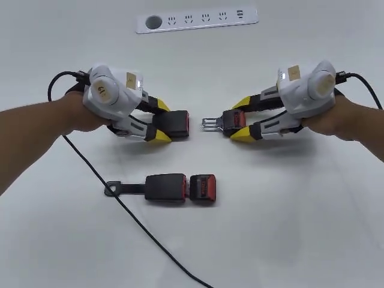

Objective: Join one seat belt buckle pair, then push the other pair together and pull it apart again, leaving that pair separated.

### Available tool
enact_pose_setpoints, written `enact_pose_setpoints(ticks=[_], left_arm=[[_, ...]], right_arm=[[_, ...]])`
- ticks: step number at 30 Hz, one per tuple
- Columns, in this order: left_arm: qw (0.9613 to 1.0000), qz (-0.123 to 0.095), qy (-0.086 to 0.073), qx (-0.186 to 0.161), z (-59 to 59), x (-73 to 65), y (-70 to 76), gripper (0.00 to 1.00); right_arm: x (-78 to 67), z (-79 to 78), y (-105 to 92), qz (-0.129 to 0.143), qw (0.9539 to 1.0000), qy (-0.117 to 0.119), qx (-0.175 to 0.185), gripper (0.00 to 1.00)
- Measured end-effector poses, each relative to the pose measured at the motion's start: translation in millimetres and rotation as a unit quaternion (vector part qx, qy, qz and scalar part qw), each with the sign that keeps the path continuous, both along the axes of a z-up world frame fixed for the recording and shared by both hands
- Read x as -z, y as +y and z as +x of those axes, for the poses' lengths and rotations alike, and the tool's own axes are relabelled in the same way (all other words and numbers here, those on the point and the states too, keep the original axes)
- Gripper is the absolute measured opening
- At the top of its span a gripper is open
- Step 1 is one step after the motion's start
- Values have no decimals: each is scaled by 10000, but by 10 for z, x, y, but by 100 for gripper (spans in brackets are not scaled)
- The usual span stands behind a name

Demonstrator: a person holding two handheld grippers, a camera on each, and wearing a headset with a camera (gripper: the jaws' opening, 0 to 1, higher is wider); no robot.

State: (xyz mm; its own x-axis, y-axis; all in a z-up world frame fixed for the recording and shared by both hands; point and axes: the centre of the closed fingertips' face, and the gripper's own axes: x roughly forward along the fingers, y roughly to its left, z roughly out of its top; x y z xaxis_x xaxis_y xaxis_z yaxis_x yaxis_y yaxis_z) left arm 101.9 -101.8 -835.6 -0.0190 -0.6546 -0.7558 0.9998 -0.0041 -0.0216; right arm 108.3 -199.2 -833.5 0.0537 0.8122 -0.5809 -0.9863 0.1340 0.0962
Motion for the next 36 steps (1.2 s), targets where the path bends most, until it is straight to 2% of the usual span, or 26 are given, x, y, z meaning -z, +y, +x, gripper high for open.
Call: enact_pose_setpoints(ticks=[5, 11, 18, 21, 22, 29, 36], left_arm=[[10000, 34, -1, 54, 0, 2, -4, 34], [10000, 36, -8, 63, -1, 2, -2, 34], [9999, 61, -44, 142, -5, -1, -2, 34], [9997, 109, -33, 221, -9, 1, -8, 34], [9997, 118, -37, 229, -3, 1, -4, 34], [9997, 136, -56, 198, -6, -3, 1, 34], [9996, 184, -54, 197, -5, 1, 2, 34]], right_arm=[[-14, -18, 136, 27, 10000, 59, -17, 35], [-25, -35, 253, 47, 10000, 25, -13, 35], [-24, -56, 287, -87, 9999, -11, -115, 35], [-27, -73, 437, -63, 9999, -24, -139, 35], [-22, -52, 433, -143, 9998, -83, -151, 35], [-12, -88, 389, -226, 9996, -30, -158, 34], [-5, -94, 434, -294, 9995, -10, -100, 34]])
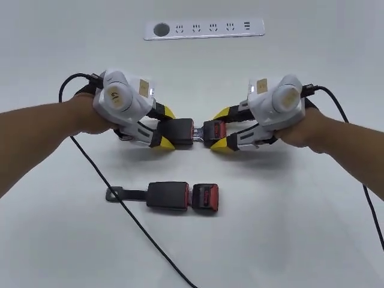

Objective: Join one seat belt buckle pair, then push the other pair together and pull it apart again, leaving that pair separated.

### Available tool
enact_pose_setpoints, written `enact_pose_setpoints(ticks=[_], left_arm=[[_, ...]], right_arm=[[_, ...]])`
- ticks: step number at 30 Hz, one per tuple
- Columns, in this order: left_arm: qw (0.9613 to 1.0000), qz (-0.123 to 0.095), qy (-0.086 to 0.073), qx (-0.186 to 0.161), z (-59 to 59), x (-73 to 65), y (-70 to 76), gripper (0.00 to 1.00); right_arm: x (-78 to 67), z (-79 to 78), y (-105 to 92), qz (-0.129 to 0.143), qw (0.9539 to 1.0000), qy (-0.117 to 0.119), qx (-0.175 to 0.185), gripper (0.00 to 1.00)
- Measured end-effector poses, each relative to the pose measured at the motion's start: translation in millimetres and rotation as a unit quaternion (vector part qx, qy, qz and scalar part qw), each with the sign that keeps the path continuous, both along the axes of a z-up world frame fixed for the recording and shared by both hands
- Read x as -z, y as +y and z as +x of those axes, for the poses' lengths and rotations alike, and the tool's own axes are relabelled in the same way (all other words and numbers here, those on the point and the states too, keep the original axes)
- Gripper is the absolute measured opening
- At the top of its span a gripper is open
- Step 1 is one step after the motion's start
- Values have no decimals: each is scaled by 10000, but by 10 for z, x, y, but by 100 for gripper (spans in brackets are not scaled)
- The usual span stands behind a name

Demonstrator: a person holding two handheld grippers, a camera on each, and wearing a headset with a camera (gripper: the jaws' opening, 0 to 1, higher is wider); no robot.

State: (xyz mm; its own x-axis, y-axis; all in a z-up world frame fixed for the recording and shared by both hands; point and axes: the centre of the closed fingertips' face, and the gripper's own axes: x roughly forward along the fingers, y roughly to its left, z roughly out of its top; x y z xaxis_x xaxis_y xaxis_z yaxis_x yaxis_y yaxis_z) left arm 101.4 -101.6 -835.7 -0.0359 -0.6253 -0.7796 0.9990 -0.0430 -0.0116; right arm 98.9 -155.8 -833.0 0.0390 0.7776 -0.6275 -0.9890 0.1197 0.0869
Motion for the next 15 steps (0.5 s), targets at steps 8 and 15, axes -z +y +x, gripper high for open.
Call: enact_pose_setpoints(ticks=[8, 15], left_arm=[[10000, -1, 26, -64, -3, 2, 5, 33], [9998, -59, 48, -204, -14, 5, 3, 33]], right_arm=[[3, 15, 81, -18, 9997, 84, 229, 34], [12, 22, 106, -198, 9994, 75, 289, 34]])
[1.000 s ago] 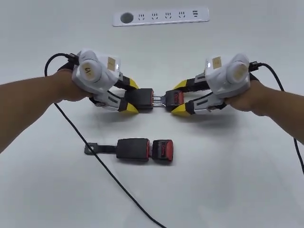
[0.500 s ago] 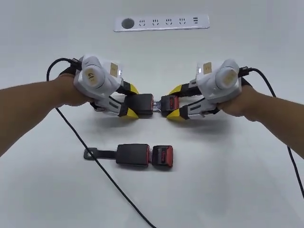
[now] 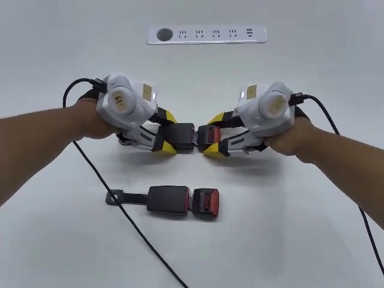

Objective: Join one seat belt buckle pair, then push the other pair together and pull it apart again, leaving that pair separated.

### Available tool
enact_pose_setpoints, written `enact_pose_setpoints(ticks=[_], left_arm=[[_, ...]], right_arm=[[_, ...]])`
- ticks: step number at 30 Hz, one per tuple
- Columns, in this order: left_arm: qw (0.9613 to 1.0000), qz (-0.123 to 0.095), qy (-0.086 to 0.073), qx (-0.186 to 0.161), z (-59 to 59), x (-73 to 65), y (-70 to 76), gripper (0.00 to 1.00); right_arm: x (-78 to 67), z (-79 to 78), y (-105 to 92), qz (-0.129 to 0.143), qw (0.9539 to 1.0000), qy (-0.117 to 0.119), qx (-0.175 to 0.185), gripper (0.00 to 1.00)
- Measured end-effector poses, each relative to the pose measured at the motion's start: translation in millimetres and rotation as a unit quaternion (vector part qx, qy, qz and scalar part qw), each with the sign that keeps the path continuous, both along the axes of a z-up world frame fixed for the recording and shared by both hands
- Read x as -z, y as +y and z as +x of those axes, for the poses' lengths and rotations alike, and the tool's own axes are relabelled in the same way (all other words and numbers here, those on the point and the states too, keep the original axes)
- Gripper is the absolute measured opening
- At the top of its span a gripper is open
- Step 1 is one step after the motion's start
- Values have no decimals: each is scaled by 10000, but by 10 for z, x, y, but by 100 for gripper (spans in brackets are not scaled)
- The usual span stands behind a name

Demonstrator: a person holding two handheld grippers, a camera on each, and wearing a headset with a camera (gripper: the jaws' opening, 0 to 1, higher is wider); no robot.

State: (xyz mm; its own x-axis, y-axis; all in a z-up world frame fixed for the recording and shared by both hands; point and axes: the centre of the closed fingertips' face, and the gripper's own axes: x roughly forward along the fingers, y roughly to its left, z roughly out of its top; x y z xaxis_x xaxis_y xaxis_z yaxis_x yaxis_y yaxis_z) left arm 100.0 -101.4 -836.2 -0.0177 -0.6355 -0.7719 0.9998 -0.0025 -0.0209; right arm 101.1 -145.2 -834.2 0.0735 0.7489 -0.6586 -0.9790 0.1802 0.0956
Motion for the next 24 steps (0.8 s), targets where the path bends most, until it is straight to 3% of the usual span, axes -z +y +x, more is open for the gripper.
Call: enact_pose_setpoints(ticks=[15, 24], left_arm=[[9999, 70, -27, 139, 0, -3, -2, 34], [9999, 62, -21, 135, 2, -7, -4, 34]], right_arm=[[17, 1, 12, -351, 9993, -116, -86, 34], [15, -12, 9, -297, 9993, -191, -94, 34]])
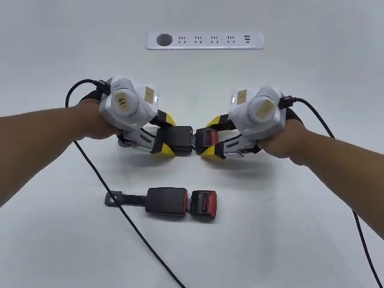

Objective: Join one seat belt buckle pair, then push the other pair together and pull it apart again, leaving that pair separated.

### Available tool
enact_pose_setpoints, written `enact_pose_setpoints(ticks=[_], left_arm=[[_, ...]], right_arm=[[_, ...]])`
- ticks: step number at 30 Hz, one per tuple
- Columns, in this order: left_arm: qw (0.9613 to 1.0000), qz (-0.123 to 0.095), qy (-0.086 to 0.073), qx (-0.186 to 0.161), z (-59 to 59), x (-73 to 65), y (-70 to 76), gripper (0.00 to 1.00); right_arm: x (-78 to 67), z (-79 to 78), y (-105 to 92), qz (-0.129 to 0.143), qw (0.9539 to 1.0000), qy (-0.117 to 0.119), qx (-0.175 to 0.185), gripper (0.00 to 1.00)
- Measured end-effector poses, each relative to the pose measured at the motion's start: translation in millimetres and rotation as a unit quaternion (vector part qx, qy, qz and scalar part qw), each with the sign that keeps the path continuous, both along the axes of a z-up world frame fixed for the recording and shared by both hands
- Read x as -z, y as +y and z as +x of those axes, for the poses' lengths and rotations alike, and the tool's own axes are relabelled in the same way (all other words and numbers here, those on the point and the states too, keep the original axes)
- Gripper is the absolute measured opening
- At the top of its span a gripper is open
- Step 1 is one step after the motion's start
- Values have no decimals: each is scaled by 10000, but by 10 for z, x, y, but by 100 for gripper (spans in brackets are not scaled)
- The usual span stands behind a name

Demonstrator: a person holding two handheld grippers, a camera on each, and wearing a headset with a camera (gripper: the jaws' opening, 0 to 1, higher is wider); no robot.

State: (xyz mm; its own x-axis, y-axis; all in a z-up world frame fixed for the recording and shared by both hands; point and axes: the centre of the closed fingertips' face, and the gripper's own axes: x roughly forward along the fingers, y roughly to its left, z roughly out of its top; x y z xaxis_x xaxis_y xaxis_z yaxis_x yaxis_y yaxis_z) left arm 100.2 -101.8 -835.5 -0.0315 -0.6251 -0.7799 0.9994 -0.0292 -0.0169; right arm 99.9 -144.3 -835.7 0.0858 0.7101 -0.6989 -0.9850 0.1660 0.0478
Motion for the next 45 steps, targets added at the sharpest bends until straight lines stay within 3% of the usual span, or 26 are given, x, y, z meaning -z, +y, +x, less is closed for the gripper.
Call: enact_pose_setpoints(ticks=[36, 45], left_arm=[[10000, -21, 42, -32, 9, -9, -2, 34], [10000, 6, 46, -41, 18, -11, -9, 34]], right_arm=[[-1, -28, -238, 12, 10000, -29, 46, 35], [-24, -65, -488, -34, 10000, 11, 85, 35]])
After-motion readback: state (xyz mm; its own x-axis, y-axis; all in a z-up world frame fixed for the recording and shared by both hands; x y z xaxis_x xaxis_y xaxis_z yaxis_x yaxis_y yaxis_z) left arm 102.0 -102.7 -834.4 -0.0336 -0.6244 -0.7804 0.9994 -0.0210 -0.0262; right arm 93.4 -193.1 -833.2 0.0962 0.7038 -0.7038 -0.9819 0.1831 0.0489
